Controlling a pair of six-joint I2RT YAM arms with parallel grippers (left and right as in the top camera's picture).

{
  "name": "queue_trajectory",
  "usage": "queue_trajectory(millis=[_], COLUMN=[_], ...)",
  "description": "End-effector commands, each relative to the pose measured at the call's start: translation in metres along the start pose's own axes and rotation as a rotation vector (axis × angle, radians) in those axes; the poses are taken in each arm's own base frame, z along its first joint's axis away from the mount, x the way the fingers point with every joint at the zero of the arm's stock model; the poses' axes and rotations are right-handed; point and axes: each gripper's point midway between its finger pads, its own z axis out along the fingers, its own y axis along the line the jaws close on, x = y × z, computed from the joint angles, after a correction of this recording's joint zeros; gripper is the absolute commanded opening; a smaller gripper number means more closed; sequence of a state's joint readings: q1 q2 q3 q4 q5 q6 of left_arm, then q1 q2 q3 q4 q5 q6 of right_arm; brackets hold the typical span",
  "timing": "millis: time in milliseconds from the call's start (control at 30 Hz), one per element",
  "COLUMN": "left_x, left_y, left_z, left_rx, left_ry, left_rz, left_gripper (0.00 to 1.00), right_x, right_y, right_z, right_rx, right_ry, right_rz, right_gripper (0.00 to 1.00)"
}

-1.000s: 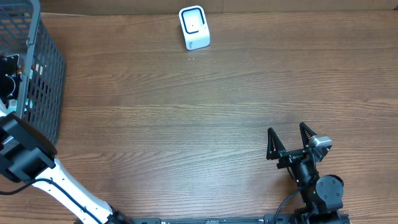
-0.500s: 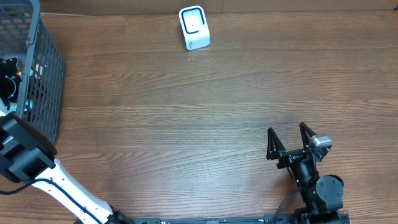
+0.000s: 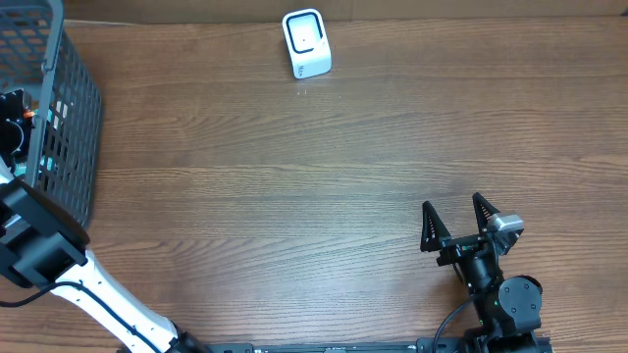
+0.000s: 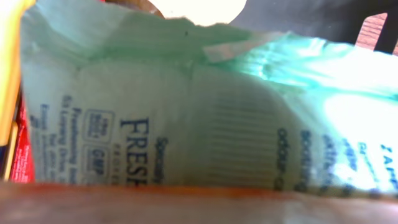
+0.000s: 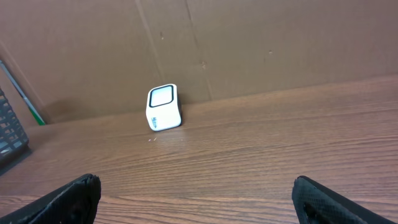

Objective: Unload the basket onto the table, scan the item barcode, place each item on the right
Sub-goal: 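Lower the left gripper into the basket and grasp snack packets, then lift the packets out and carry them toward the table center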

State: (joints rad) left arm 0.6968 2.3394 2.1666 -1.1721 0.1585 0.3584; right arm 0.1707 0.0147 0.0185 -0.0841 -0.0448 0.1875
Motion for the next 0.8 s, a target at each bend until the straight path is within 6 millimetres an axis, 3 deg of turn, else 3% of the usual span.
queue_trajectory(millis=[0,200,433,567,700,767], left_x=[-0.013,-0.019,-0.029,-0.035,-0.038,-0.037], left_y=[-0.005,-0.008,-0.013,-0.02,-0.034,-0.042], left_z=[-0.022,-0.047,-0.102,-0.15,-0.223,-0.246], left_rx=[0.007,-0.006,-0.035,-0.058,-0.085,-0.09], left_ry=[-0.06,-0.105,-0.214,-0.315,-0.476,-0.527], left_rz=[-0.029,-0.065,-0.103,-0.124,-0.139,-0.139], left_gripper=[0.44,0.45,0.45,0.45,0.46,0.46], right_x=[0.001,0.001,0.001,0.001,0.001,0.001], right_y=[-0.002,-0.002,-0.002,-0.002,-0.002,-0.002], right_z=[0.0,0.0,0.0,0.0,0.0,0.0], right_rx=[0.009,0.008,0.008,0.008,0.008,0.008], right_ry=[-0.007,-0.007,-0.007,-0.007,-0.007,-0.007], right_rz=[0.006,0.007,0.007,0.007,0.007,0.007], right_gripper=[1.0,1.0,1.0,1.0,1.0,1.0])
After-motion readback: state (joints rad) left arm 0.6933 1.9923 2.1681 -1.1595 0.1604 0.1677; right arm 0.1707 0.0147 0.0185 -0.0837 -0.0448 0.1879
